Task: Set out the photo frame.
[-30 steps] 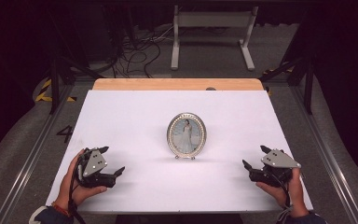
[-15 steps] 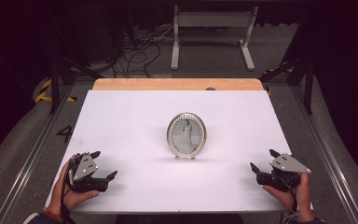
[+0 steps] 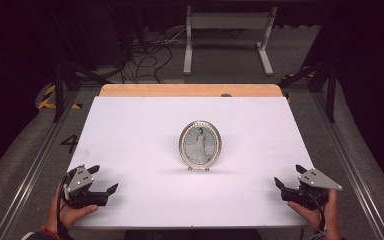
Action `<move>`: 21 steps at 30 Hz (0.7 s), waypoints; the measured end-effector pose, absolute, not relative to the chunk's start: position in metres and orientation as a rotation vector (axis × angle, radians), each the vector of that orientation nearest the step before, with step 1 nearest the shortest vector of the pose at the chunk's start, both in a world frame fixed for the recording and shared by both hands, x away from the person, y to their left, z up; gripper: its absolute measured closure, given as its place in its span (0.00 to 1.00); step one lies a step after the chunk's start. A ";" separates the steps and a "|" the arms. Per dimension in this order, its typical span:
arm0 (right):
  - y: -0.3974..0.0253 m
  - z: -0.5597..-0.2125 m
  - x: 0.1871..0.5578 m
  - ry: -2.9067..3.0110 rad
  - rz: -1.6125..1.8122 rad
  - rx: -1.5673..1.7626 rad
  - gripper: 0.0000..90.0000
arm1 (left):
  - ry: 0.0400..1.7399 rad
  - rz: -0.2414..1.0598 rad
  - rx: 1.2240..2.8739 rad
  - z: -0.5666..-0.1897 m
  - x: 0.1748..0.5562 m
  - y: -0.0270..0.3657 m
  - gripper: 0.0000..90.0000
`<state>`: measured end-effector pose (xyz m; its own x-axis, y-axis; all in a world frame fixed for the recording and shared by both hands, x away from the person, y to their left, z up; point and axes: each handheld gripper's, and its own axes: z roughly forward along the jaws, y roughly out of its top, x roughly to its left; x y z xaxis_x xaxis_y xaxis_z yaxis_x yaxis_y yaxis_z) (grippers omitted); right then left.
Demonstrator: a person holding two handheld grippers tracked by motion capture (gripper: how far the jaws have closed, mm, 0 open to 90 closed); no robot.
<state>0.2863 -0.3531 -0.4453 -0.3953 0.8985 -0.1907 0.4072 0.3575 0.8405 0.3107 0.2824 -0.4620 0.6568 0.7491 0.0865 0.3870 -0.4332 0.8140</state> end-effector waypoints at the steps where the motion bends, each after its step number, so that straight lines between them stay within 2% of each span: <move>1: -0.355 -0.448 0.286 1.959 0.960 1.147 0.19 | 0.881 0.569 2.056 -0.462 0.310 0.283 0.13; 6: -0.357 -0.450 0.283 1.944 0.966 1.166 0.19 | 0.918 0.538 1.982 -0.464 0.308 0.290 0.13; 21: -0.357 -0.448 0.283 1.911 0.981 1.159 0.18 | 0.904 0.588 1.986 -0.459 0.303 0.286 0.13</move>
